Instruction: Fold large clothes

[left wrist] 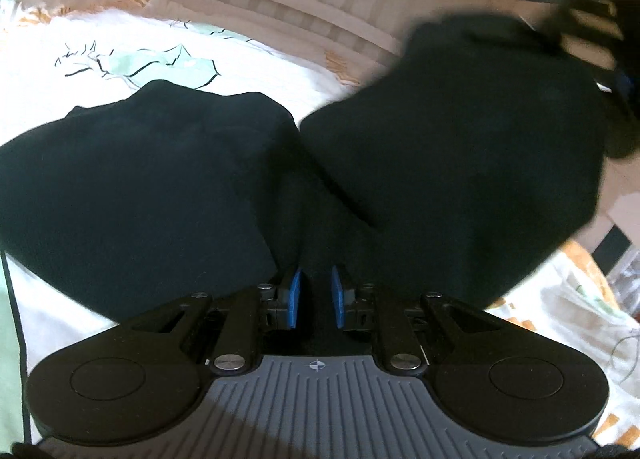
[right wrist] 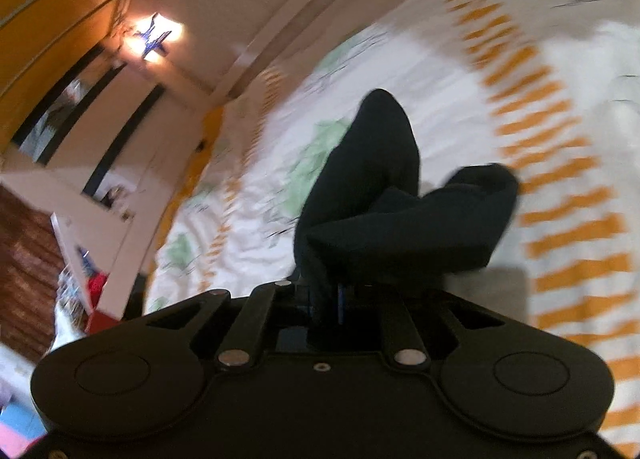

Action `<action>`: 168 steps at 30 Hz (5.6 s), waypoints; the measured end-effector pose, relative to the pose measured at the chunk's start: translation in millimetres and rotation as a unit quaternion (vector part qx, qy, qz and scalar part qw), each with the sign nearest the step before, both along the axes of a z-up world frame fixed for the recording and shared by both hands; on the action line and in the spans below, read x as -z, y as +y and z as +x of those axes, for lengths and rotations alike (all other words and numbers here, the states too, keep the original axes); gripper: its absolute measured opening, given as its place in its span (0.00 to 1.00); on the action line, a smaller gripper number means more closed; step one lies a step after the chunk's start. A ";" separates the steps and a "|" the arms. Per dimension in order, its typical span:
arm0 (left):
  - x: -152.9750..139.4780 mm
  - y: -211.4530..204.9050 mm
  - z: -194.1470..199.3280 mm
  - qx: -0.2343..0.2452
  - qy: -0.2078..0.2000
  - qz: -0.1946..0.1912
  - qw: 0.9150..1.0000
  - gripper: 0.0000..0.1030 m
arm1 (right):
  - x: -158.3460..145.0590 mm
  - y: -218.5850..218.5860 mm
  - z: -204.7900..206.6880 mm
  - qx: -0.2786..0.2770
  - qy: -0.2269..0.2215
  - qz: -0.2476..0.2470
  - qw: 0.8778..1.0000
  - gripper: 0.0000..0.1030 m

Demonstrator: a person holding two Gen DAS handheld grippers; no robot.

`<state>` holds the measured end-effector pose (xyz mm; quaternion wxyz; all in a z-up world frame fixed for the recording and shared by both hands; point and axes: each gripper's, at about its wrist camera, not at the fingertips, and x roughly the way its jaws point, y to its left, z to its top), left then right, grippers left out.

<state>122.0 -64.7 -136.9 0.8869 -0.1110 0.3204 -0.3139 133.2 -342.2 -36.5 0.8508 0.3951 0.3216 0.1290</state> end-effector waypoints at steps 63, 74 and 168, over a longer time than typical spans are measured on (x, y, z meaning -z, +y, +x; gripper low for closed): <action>-31.0 48.3 32.6 -0.041 -0.063 0.123 0.990 0.25 | 35.5 100.4 63.8 -0.055 -0.105 -0.332 0.936 0.34; -22.9 60.4 34.9 -0.052 -0.059 0.104 0.991 0.24 | 71.3 114.8 159.7 -0.071 -0.015 -0.326 0.943 0.25; -101.2 78.5 -82.9 -0.137 0.006 0.242 0.960 0.99 | 27.2 147.8 -151.8 0.104 0.023 -0.339 0.935 0.99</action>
